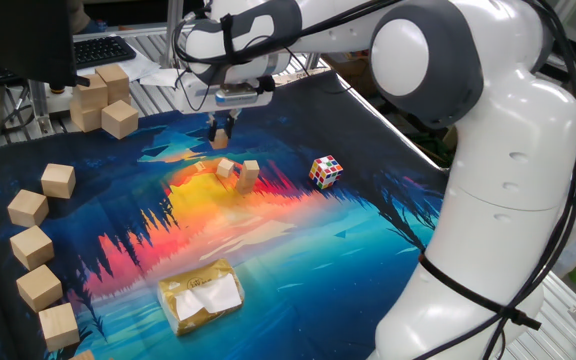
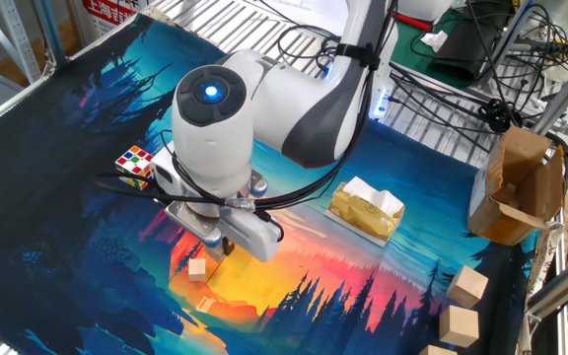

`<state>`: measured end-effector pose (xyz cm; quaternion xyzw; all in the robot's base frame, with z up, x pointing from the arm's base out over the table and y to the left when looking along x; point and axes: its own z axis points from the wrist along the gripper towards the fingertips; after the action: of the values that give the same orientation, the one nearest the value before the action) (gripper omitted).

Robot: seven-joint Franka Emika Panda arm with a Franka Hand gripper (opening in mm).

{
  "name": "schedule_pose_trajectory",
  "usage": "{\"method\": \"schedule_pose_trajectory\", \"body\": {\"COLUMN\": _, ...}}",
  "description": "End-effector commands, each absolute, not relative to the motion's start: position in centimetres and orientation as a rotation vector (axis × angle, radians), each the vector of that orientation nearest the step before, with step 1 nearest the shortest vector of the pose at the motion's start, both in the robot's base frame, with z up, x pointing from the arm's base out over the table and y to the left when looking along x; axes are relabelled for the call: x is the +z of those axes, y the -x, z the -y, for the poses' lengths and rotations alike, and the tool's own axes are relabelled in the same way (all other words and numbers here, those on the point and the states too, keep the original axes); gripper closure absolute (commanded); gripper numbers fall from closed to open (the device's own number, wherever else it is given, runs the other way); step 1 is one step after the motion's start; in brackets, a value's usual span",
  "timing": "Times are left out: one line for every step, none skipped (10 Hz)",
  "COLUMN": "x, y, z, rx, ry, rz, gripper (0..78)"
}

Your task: Stack the blocks in a vertical line of five

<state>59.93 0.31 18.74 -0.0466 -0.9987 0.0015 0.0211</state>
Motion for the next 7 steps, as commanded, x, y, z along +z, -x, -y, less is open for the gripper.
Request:
{"method": "schedule_pose_trajectory", "body": {"x": 18.88, "y": -60.02, "z": -0.29, "rx": 0.005, "ry": 0.147, "rz": 3.098, "gripper": 75.2}}
{"method": "schedule_pose_trajectory", "body": {"x": 18.87, "y": -60.02, "z": -0.3, "rx": 0.007, "ry": 0.142, "rz": 3.1, "gripper": 75.2}}
{"method": "schedule_pose_trajectory", "body": {"x": 18.87, "y": -60.02, "z": -0.3, "rx": 0.012, "ry": 0.147, "rz": 3.098, "gripper": 75.2}}
{"method": "schedule_pose_trajectory", "body": {"x": 18.87, "y": -60.02, "z": -0.3, "rx": 0.013, "ry": 0.169, "rz": 3.09, "gripper": 75.2}}
{"method": "schedule_pose_trajectory", "body": {"x": 18.87, "y": -60.02, "z": -0.3, "rx": 0.017, "ry": 0.205, "rz": 3.092, "gripper": 75.2}}
{"method": "schedule_pose_trajectory", "body": {"x": 18.87, "y": -60.02, "z": -0.3, "rx": 0.037, "ry": 0.267, "rz": 3.098, "gripper": 75.2}}
{"method": "schedule_pose_trajectory", "body": {"x": 18.87, "y": -60.02, "z": -0.3, "rx": 0.033, "ry": 0.309, "rz": 3.098, "gripper": 75.2}}
